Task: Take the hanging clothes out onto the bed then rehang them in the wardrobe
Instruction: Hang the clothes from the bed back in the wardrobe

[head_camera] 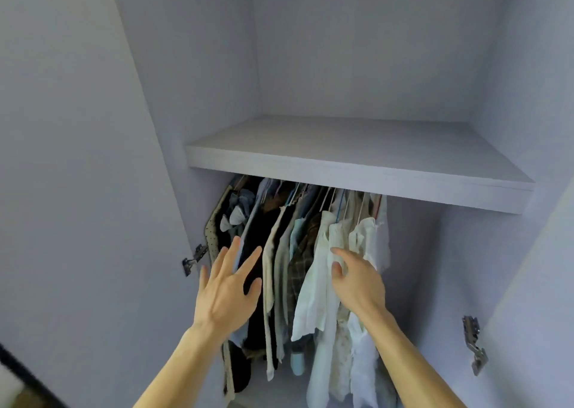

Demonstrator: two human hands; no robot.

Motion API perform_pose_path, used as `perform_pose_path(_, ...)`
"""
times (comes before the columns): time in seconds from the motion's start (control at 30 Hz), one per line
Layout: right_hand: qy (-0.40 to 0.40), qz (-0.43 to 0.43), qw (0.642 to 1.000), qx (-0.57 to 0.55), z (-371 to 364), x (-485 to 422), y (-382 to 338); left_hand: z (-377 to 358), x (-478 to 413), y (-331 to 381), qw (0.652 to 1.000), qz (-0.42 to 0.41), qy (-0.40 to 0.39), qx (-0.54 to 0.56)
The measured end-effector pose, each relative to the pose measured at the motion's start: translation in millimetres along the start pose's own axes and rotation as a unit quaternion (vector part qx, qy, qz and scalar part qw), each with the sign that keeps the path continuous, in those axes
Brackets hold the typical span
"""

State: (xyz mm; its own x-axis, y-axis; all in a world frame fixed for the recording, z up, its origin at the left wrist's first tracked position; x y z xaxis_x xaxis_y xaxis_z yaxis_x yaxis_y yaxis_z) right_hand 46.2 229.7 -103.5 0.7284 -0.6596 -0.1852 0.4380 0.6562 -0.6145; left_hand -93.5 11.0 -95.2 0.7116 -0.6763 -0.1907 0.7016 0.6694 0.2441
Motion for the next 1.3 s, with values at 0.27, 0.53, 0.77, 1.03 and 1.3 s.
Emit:
perform_pose_path(0.27,-0.146,0.279,0.949,-0.018,-72.4,162.6,-108.9,-1.4,254.7,-92.1,0.971,0.239,-0.024,0.006)
perform_pose_path(0.53,-0.377,0.519,0.765,0.054,-167.6,373.5,-192.1,3.6,582.4,-114.6,0.847,0.53,-0.036,0.001)
perform_pose_path(0.77,-0.482,0.672,0.56,0.052,-183.0,562.8,-246.5,2.4,812.5,-15.9,0.659,0.75,0.014,0.043)
perform_pose_path(1.03,-0.504,0.807,0.308,0.027,-147.6,721.4,-273.9,-12.7,923.8,136.6,0.433,0.892,0.112,0.066)
perform_pose_path(1.3,-0.515,0.846,0.139,-0.013,-121.2,789.2,-238.6,-61.0,916.3,284.7,0.237,0.943,0.213,0.095)
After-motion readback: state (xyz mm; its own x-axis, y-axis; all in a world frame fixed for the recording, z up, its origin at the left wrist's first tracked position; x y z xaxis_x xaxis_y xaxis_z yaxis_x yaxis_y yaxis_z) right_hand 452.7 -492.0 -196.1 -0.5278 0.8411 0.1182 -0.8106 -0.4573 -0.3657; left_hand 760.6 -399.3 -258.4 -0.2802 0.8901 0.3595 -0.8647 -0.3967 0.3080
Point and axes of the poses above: each hand's wrist, its own x-axis away from the middle knuckle, its own z-axis out of the back of the hand, y = z × x, the point moved 2 cm from there along -x, towards the middle knuckle, and after that the axes turned 5 degrees about -y, right-handed, at the moved point
